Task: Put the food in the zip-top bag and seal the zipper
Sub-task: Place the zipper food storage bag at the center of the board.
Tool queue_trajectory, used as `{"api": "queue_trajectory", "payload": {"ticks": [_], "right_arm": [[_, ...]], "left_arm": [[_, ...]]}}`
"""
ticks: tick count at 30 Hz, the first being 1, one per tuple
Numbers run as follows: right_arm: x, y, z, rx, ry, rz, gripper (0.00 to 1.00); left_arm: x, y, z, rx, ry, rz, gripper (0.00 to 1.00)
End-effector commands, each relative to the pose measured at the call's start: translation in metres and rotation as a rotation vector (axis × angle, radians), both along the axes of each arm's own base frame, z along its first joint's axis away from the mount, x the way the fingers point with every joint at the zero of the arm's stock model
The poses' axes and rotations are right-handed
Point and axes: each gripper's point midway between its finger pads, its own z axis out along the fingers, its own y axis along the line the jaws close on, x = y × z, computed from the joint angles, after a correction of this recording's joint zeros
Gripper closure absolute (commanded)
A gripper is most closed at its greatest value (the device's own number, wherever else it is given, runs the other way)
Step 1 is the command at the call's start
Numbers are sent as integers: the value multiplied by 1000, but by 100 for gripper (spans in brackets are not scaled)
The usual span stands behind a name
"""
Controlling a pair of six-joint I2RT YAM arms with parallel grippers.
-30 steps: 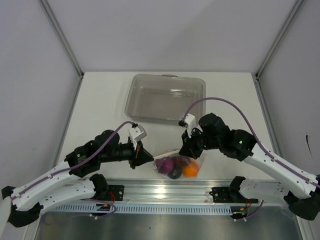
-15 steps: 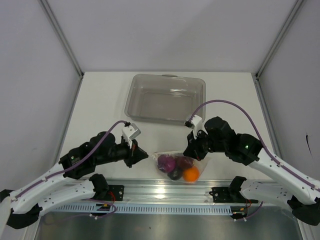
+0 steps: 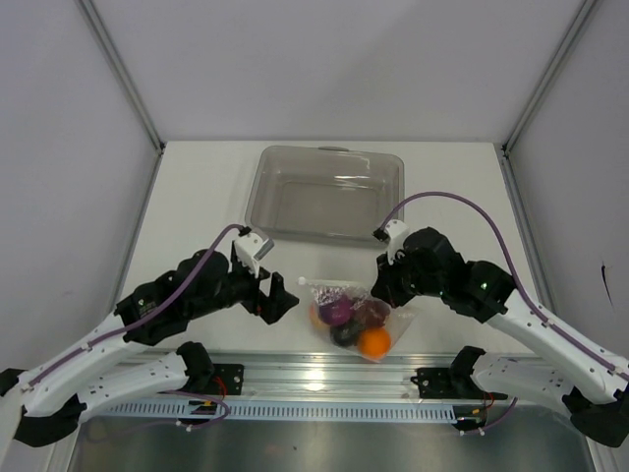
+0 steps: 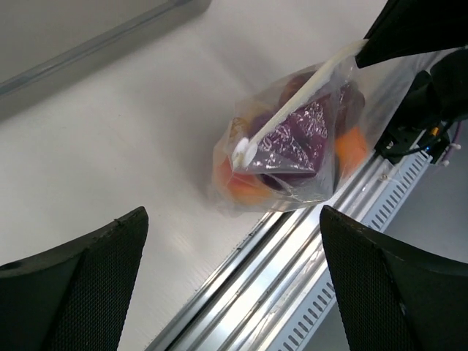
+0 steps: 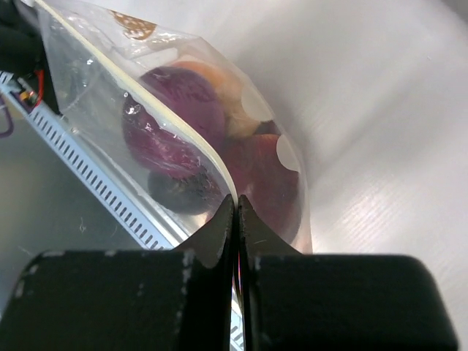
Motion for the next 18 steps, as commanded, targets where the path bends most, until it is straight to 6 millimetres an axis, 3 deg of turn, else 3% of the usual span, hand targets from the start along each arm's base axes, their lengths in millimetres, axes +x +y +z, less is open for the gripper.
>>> {"api": "queue_trajectory", "payload": {"ticks": [1,3,9,18], "right_arm": [[18,-17,-2,-36,-8,-152,100],[22,-24,-1,-33,-5,-202,100],[51,-71,1,-66,-38,-484,100],[81,-140,2,-105,-57,-823,100]], "left_arm": [[17,8,32,-52,-87,91,1],[18,10,44,-98,-116,105,1],[15,11,63,-177,-163,95,1],[6,-7,43,-181,-107,13,1]]}}
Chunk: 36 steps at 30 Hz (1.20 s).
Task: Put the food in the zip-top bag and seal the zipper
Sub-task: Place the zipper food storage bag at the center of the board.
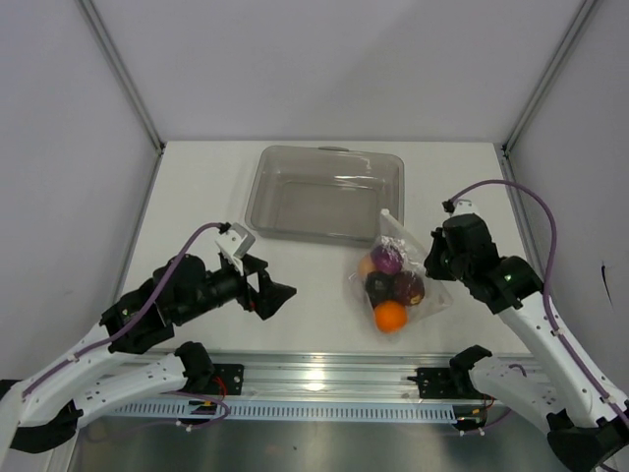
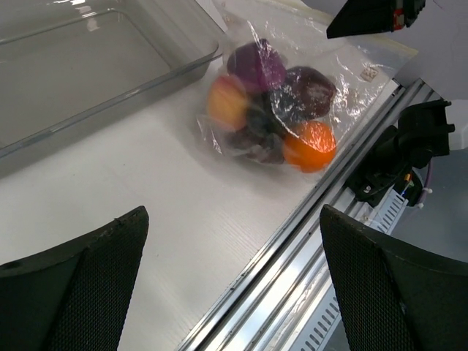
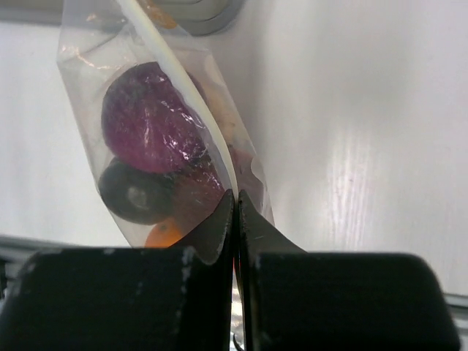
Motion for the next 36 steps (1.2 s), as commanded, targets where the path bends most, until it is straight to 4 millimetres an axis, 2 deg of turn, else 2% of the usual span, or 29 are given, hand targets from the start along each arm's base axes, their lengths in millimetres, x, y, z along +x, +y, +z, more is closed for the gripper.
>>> {"api": "queue_trajectory", "payload": {"ticks": [1,11,13,14,16,23,27,30,33,34,36], "right_arm": [[11,-31,6,-31,-39,-157,100],[29,-98,2,-29,-19,-427,100],[31,-116,-1,-21,-9,-486,100],[36,-120,-3,-16,-8,-498,100],[38,-145,-11,-16,7,-581,100],[62,-189,-38,76,41,-738,100],[72,-206,-57,89,72,-807,100],[71,-216,-68,68,84,-857,100],[66,-225,-80,63,96,-897,92],[67,-223,-83,83,100,-885,84],[68,-219,-87,103,112,-876,78]], "left_arm": [[-4,-12,0,-45,13,-47,0],[-13,-27,-14,-55,63,-122,1],[-14,-29,-16,-59,67,-132,0],[-14,-30,-18,-59,70,-133,0],[-14,-32,-20,-59,76,-141,1],[-19,-37,-23,-65,100,-170,0],[-21,-36,-22,-70,101,-176,1],[-23,-34,-22,-66,102,-178,1],[-22,-29,-25,-59,103,-161,0],[-22,-29,-26,-59,104,-157,1],[-23,-29,-28,-61,111,-160,0]]}}
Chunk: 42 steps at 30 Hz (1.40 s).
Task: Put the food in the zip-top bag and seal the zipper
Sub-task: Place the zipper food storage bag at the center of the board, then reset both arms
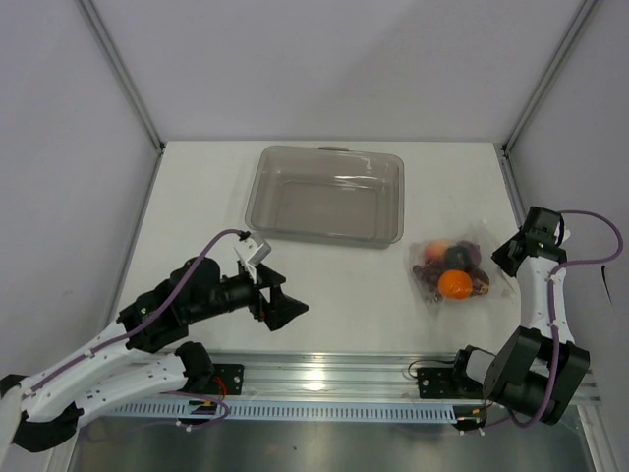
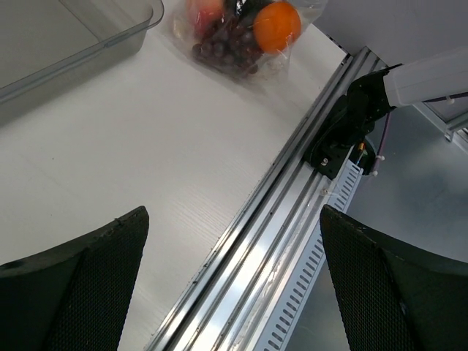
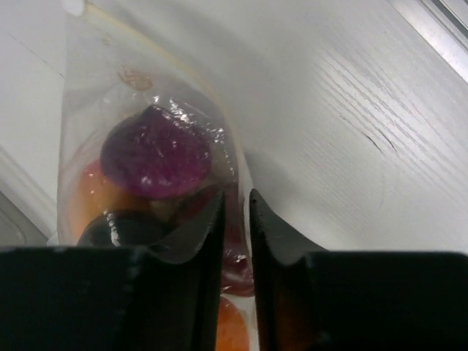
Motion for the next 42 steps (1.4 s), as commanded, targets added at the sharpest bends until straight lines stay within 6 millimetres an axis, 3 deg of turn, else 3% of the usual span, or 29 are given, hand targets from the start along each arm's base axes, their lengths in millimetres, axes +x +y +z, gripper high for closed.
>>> {"api": "queue_trajectory", "payload": {"ticks": [1,3,7,8,9,11,12,16,17,20,23,24,26,27,31,37,40,41,42], "right_arm": [[12,-2,1,19,-56,-12,70],[11,-2,-1,20,-51,-14,62],[7,-8,2,-6,-38,-45,33],[7,-9,5,-9,-37,-45,29],[7,-9,8,-12,-39,-47,26],[5,-12,18,-32,-41,-57,18],[4,-13,25,-46,-52,-63,1],[1,-6,60,-101,-80,-48,1],[7,1,77,-115,-113,-30,1],[7,19,104,-129,-149,18,1],[6,63,113,-153,-139,140,1],[7,98,116,-146,-152,239,1],[-2,126,114,-141,-157,309,1],[-10,155,107,-103,-162,373,1],[-35,202,89,-66,-170,479,1],[-60,231,60,-89,-146,541,1],[-68,233,52,-88,-162,558,1],[-70,233,51,-79,-174,551,1],[-71,233,57,-56,-211,553,1]], "left_arm": [[-1,0,-4,-9,20,5,0],[-2,-2,-7,-2,36,-5,0],[-4,-4,-6,-18,43,-13,0],[-4,-5,15,-58,15,-16,1],[-4,-4,-5,-21,41,-15,1],[-3,-4,-5,-21,39,-10,1],[-3,-4,-5,-21,39,-10,0],[-4,-7,-8,-21,55,-19,0],[-4,-8,-8,-28,59,-22,1],[-5,-10,-8,-37,70,-22,1],[-4,-10,-9,-46,79,-7,0],[-3,-9,-10,-45,81,-4,0],[-1,-9,-11,-50,93,8,0],[0,-9,-13,-53,99,13,0],[2,-14,-16,-95,145,8,0],[3,-23,-19,-208,222,-51,0],[-1,-27,-17,-296,232,-108,1],[-3,-28,-24,-308,244,-121,1],[-5,-28,-20,-340,228,-138,0]]}}
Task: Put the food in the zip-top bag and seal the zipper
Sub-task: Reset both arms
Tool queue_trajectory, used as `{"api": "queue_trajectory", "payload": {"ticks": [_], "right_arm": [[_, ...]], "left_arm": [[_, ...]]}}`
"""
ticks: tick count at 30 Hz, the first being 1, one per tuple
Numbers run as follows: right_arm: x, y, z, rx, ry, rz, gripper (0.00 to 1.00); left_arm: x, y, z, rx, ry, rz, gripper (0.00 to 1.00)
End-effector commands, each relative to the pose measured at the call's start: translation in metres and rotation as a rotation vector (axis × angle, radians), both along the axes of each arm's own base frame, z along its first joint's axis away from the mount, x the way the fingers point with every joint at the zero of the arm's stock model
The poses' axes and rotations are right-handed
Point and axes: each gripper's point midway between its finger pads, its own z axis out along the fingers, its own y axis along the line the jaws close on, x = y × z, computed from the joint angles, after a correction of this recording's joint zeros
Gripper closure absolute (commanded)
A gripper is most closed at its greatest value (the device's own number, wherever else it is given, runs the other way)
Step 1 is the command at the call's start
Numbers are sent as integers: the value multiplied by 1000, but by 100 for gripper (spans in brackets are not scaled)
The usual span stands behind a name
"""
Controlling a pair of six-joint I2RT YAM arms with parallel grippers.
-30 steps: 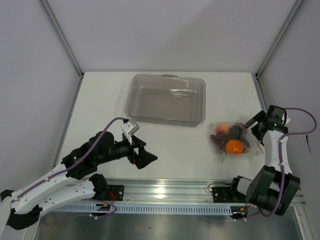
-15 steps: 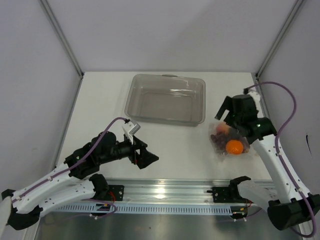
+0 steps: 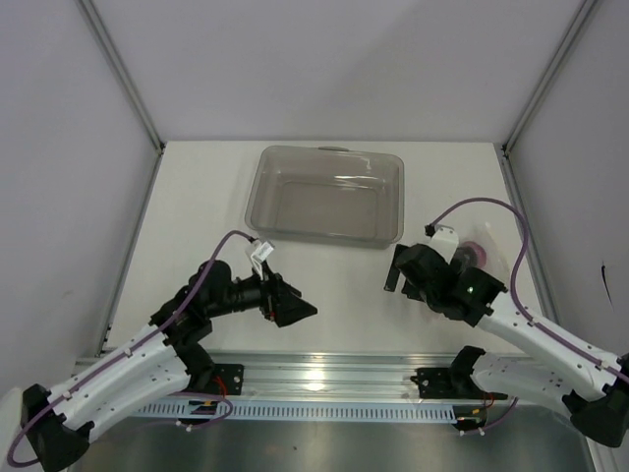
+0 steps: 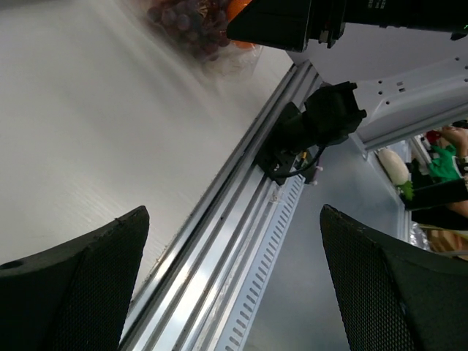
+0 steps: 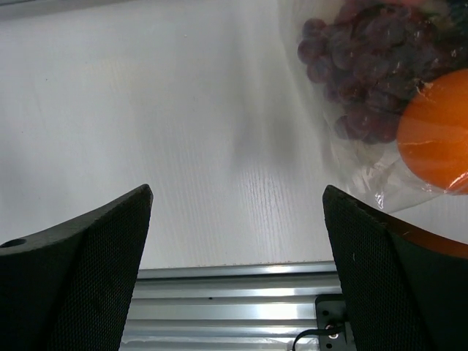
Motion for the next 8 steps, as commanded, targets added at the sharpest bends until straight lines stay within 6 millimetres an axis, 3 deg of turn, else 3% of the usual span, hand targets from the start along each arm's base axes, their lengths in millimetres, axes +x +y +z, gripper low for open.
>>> {"api": "queue_trajectory", "payload": {"ticks": [1,2,4,5,8], "right_arm": [[2,-8,16,77,-112,-75,1],[0,-2,16,81,-136,-25,1],[-7,-3,27,138,-196,7,0],[-12,1,22,158,-214,36,0],[-18,4,33,271,-280,74,1]], "left_arm": [[-21,-10,36,-212,-37,-131,1],[-24,-10,28,-247,-57,-151,0],[-34,-7,38,-321,-73,-183,0],[-36,-6,27,-339,-77,-186,1],[-50,1,26,-426,-112,-219,0]]}}
